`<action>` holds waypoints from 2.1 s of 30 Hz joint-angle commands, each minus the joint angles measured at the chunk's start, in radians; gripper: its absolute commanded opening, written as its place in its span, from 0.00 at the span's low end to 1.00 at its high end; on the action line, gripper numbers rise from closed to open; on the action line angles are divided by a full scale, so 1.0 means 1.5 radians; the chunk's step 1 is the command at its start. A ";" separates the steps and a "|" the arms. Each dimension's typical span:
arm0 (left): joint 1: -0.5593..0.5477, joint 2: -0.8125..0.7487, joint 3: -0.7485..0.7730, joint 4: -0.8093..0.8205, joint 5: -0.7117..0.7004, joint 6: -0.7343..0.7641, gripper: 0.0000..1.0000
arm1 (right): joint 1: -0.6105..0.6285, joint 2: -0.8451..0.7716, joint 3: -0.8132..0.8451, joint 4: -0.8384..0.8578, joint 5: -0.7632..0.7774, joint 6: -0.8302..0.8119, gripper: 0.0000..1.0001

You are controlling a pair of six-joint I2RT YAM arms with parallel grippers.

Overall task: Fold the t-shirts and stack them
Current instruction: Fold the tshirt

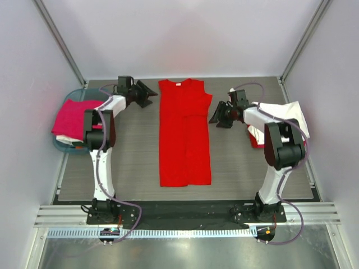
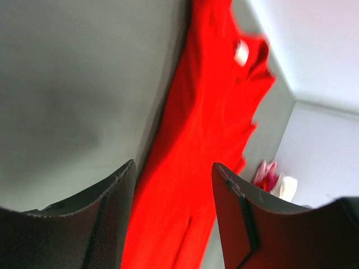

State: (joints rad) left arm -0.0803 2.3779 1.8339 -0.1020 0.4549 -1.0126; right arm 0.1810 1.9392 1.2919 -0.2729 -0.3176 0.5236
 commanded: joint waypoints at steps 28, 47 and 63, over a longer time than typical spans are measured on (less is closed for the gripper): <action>-0.427 -0.960 -0.946 -0.194 -0.250 -0.070 0.57 | 0.363 -0.616 -0.586 -0.056 0.145 0.251 0.41; -0.452 -0.922 -0.997 -0.111 -0.253 -0.097 0.49 | 0.365 -0.567 -0.524 -0.051 0.180 0.225 0.43; -0.452 -0.876 -0.997 -0.086 -0.264 -0.090 0.25 | 0.364 -0.505 -0.523 -0.070 0.184 0.215 0.20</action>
State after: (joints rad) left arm -0.7528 1.0496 0.3508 -0.2501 0.0788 -1.1522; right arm 0.7208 1.1995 0.5014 -0.3653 -0.0612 0.8619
